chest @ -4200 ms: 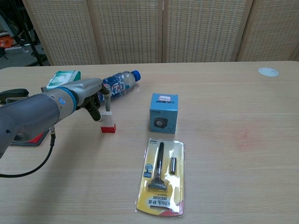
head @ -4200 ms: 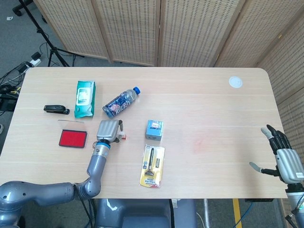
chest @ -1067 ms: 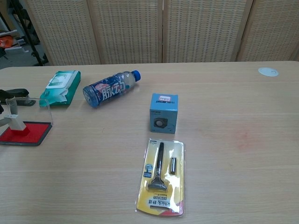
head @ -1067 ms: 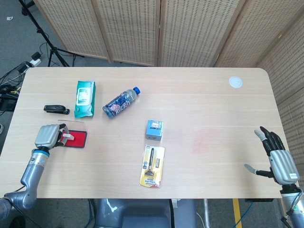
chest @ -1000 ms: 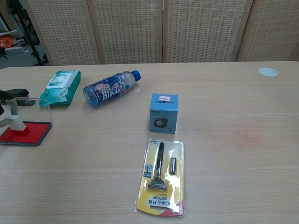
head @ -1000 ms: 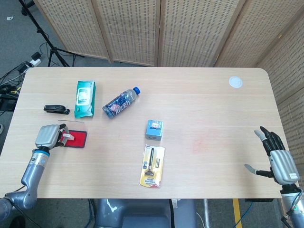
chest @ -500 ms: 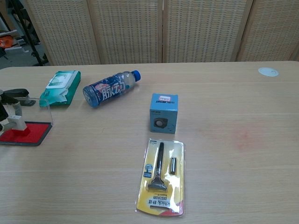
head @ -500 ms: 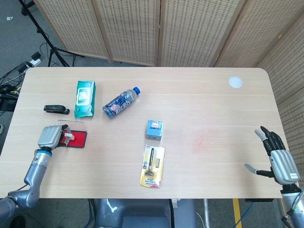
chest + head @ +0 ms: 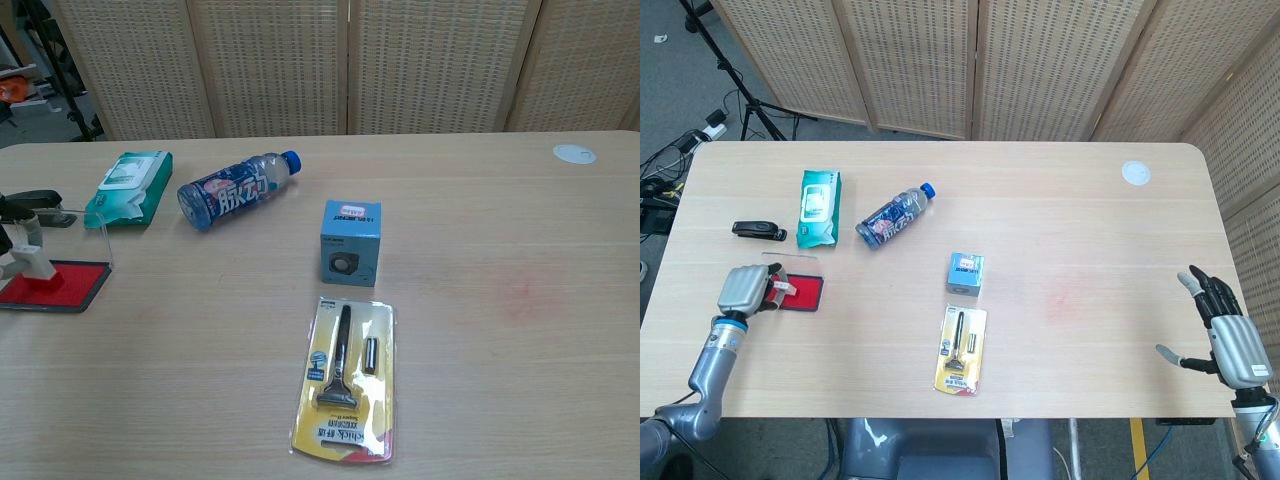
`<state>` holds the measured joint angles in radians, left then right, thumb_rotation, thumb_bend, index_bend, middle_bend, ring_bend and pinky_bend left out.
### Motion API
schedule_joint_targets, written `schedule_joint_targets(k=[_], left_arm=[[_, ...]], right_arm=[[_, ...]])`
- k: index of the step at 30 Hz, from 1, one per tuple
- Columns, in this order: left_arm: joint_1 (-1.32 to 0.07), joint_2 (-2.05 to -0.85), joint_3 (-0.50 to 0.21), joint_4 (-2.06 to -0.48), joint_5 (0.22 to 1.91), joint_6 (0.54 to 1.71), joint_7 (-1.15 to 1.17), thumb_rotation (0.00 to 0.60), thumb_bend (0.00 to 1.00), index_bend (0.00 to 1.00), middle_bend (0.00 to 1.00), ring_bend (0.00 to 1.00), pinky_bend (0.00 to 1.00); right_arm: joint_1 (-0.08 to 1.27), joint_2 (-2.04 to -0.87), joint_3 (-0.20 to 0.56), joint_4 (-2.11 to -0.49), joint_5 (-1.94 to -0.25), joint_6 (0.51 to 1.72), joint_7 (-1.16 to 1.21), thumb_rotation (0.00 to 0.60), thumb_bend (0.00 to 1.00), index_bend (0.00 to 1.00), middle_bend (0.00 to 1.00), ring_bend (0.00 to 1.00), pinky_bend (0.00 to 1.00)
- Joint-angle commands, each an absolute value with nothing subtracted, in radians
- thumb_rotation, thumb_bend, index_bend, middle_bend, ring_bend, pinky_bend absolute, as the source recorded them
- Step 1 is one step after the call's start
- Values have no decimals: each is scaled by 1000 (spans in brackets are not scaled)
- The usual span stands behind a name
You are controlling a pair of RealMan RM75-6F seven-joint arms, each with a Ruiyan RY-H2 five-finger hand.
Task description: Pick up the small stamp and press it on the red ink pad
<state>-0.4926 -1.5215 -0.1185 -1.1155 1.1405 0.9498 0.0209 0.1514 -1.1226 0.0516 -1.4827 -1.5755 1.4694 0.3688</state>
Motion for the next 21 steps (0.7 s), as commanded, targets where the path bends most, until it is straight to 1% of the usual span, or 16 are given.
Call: schedule_joint_targets(k=[1, 3, 6, 11, 16, 21], left_arm=[[-486, -1493, -126, -1157, 1156, 974, 17, 600, 421, 672, 977, 945, 852], [-481, -1469, -130, -1190, 1167, 994, 16, 600, 420, 672, 977, 945, 852], [-465, -1381, -129, -1314, 1215, 1046, 14, 600, 419, 673, 977, 945, 852], [-460, -1337, -119, -1402, 1241, 1059, 32, 600, 415, 673, 977, 945, 852], [-481, -1347, -115, -1450, 1240, 1032, 71, 600, 413, 672, 977, 945, 852], [-525, -1402, -127, -1456, 1180, 978, 163, 600, 413, 673, 977, 945, 852]], right_arm=[[152, -1123, 52, -1482, -1575, 1469, 370, 600, 0, 0, 0, 0, 0], [152, -1123, 51, -1482, -1576, 1469, 369, 600, 0, 0, 0, 0, 0], [152, -1122, 51, -1485, -1578, 1471, 369, 600, 0, 0, 0, 0, 0], [151, -1122, 51, -1486, -1578, 1472, 367, 600, 0, 0, 0, 0, 0], [152, -1123, 50, -1488, -1581, 1470, 360, 600, 0, 0, 0, 0, 0], [152, -1123, 52, -1486, -1575, 1468, 363, 600, 0, 0, 0, 0, 0]])
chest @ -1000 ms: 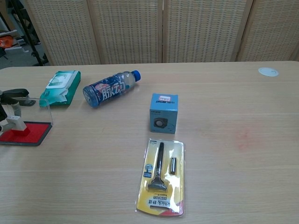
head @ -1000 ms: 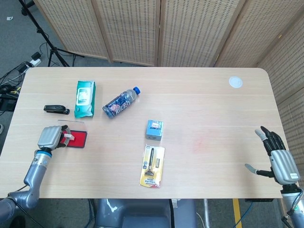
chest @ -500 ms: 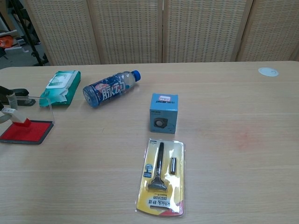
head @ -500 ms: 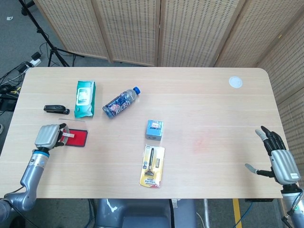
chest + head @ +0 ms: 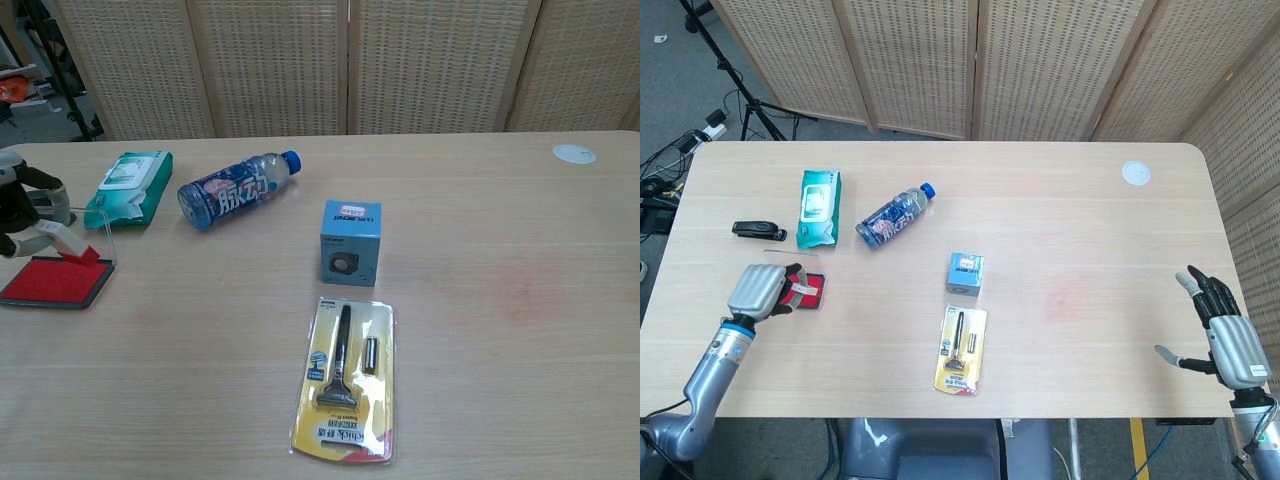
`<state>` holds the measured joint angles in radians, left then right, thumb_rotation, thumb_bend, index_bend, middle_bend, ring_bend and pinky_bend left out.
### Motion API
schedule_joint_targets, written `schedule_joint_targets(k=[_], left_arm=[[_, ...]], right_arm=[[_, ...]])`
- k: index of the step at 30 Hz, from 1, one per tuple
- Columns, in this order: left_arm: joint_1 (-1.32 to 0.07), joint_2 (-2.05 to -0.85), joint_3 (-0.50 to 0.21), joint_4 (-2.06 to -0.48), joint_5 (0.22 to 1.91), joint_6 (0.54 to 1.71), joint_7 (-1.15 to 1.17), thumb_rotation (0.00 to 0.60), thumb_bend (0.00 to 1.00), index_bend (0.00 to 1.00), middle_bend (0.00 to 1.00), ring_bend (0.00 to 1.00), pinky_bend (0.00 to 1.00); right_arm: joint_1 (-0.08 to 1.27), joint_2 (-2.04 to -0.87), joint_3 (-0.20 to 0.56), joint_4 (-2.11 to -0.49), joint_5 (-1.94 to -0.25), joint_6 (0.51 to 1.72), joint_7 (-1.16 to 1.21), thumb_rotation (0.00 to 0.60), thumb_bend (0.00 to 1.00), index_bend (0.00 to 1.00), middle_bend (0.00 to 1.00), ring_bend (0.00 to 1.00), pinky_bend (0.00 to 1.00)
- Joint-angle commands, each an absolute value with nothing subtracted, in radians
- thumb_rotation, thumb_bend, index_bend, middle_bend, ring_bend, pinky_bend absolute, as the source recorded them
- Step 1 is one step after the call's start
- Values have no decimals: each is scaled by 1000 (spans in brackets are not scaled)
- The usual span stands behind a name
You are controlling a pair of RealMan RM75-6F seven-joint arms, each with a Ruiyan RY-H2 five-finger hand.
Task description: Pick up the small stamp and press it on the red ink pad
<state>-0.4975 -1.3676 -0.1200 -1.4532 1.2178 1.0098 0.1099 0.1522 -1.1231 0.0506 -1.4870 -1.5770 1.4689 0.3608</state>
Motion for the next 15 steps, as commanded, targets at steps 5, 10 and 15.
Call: schedule_joint_targets(k=[5, 10, 15], left_arm=[[-565, -1460, -141, -1440, 1097, 937, 250, 600, 411, 673, 977, 944, 852], [-587, -1467, -151, -1458, 1038, 920, 296, 600, 412, 673, 977, 944, 852], [-606, -1450, -153, -1491, 981, 909, 349, 600, 412, 673, 977, 944, 852]], right_arm=[[154, -1121, 53, -1480, -1571, 1463, 375, 600, 0, 0, 0, 0, 0], [154, -1120, 54, -1476, -1569, 1463, 385, 600, 0, 0, 0, 0, 0], [155, -1119, 55, -1475, -1569, 1463, 390, 600, 0, 0, 0, 0, 0]])
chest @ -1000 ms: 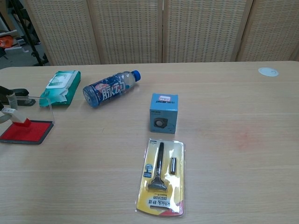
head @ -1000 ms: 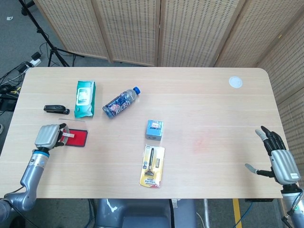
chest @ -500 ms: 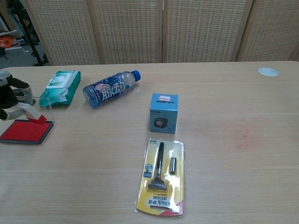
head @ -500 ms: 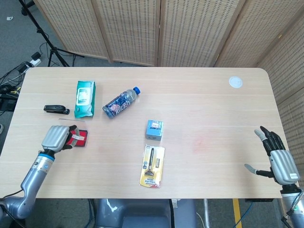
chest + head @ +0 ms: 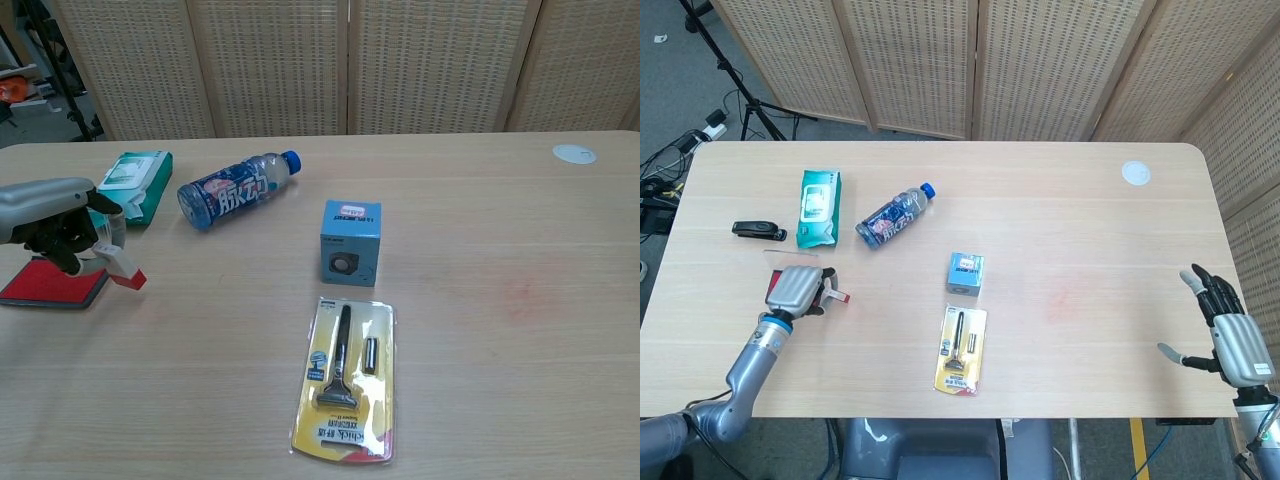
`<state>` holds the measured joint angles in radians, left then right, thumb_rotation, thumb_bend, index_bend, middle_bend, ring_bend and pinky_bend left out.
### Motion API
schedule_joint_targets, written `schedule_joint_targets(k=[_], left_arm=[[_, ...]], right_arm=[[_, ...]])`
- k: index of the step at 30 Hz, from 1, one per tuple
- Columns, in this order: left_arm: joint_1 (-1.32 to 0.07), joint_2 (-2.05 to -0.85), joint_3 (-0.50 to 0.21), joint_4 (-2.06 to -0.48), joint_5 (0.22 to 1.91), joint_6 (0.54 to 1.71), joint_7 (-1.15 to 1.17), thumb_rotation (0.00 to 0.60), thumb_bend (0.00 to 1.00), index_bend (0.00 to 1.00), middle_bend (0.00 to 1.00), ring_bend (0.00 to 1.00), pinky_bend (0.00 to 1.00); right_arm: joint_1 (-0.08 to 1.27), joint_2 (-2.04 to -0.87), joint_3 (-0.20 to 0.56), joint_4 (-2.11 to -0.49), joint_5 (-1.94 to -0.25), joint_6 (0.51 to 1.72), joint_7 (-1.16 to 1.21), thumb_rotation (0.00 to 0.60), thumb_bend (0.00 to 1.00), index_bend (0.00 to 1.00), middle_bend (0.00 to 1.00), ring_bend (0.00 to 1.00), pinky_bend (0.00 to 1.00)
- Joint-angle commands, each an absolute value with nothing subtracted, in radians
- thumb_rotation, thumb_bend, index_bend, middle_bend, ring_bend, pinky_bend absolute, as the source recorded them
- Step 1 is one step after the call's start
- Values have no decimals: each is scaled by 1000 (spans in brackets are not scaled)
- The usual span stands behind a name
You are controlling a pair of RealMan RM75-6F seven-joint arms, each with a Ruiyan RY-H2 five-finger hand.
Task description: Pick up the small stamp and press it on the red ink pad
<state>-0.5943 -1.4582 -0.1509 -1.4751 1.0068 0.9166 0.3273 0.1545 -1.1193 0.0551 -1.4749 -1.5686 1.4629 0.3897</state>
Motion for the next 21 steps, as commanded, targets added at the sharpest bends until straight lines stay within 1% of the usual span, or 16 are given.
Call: schedule_joint_targets(k=[1, 7, 12, 21], left_arm=[[-610, -1448, -153, -1497, 967, 906, 359, 600, 412, 672, 977, 944, 852], [-647, -1429, -150, -1535, 854, 869, 425, 600, 412, 672, 978, 944, 852], [-667, -1427, -141, -1544, 807, 871, 465, 600, 413, 673, 978, 944, 852], [-681, -1453, -116, -1527, 789, 895, 483, 600, 414, 672, 977, 944, 852]], right_arm=[[155, -1119, 55, -1475, -1570, 1463, 389, 600, 0, 0, 0, 0, 0], [155, -1120, 54, -1477, -1571, 1463, 384, 600, 0, 0, 0, 0, 0], [155, -1120, 54, -1477, -1569, 1461, 385, 600, 0, 0, 0, 0, 0], [156, -1121, 52, -1477, -1573, 1461, 383, 600, 0, 0, 0, 0, 0]])
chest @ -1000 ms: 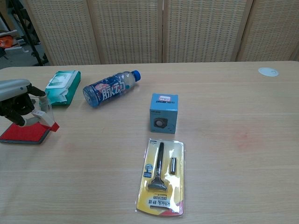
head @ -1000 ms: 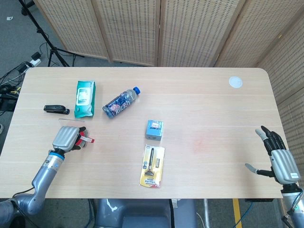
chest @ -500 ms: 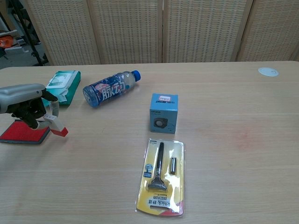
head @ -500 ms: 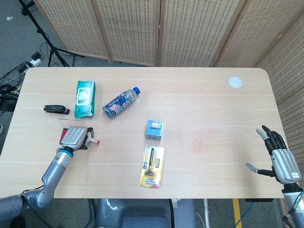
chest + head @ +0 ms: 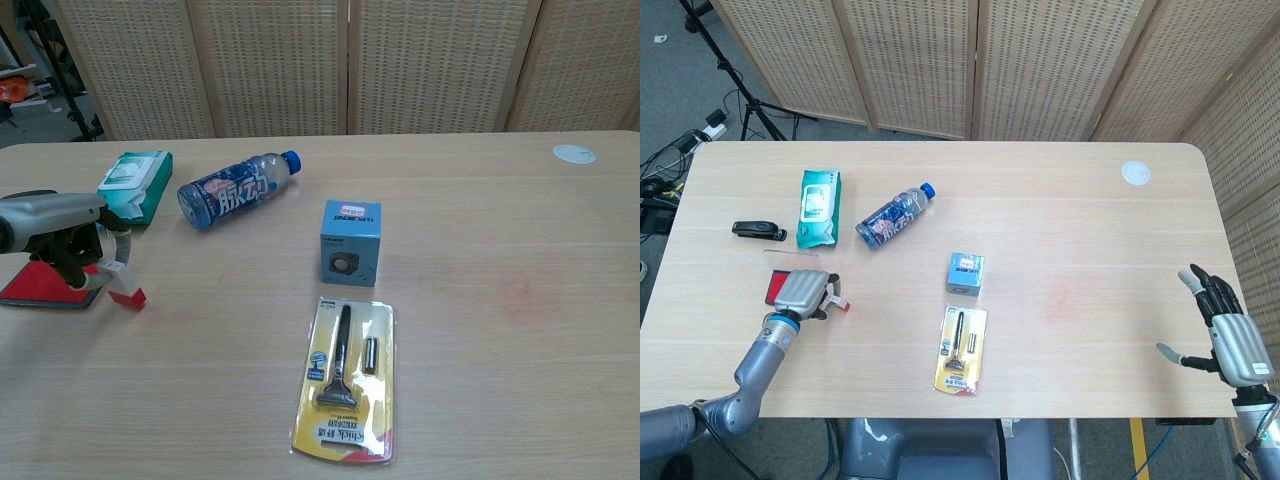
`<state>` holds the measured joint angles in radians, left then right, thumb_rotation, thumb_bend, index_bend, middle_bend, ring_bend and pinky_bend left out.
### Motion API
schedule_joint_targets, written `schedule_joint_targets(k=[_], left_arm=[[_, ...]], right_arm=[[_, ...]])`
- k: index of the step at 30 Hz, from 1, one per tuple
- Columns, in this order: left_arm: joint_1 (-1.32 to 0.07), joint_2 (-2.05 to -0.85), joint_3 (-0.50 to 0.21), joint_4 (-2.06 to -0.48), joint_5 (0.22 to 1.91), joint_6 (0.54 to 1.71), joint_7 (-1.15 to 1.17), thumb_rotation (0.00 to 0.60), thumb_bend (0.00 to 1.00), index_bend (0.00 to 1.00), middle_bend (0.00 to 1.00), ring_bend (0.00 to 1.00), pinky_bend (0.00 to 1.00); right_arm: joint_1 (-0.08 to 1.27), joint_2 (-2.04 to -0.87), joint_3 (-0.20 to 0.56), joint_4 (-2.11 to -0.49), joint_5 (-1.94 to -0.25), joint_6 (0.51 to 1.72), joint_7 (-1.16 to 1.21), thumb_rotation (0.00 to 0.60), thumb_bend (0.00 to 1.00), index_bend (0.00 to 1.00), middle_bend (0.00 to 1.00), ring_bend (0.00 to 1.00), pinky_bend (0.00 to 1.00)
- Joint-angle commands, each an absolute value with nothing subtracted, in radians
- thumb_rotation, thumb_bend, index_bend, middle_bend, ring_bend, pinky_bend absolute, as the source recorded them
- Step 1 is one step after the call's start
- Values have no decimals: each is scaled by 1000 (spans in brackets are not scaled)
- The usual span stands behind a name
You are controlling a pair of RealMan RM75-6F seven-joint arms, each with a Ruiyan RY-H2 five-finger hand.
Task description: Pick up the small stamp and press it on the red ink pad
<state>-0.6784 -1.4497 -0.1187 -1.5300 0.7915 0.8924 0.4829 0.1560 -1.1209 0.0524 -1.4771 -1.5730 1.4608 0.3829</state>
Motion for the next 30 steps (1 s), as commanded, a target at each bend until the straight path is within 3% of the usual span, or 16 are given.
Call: schedule_joint_targets(k=[1, 18, 23, 30], left_arm=[[-683, -1456, -114, -1525, 789, 896, 485, 600, 414, 672, 978, 944, 852], [-693, -1476, -87, -1498, 786, 905, 485, 600, 404, 655, 978, 944, 852], [-694, -1467, -85, -1505, 793, 902, 471, 600, 402, 519, 978, 944, 852], [-691, -1467, -77, -1496, 810, 901, 454, 600, 401, 464, 978, 944, 852]], right_arm=[[156, -1121, 53, -1478, -1573, 1461, 384, 600, 0, 0, 0, 0, 0], [154, -1119, 56, -1478, -1567, 1464, 396, 600, 0, 0, 0, 0, 0], [155, -1119, 56, -1479, -1567, 1463, 393, 600, 0, 0, 0, 0, 0], [154, -1120, 57, -1479, -1567, 1465, 393, 600, 0, 0, 0, 0, 0]])
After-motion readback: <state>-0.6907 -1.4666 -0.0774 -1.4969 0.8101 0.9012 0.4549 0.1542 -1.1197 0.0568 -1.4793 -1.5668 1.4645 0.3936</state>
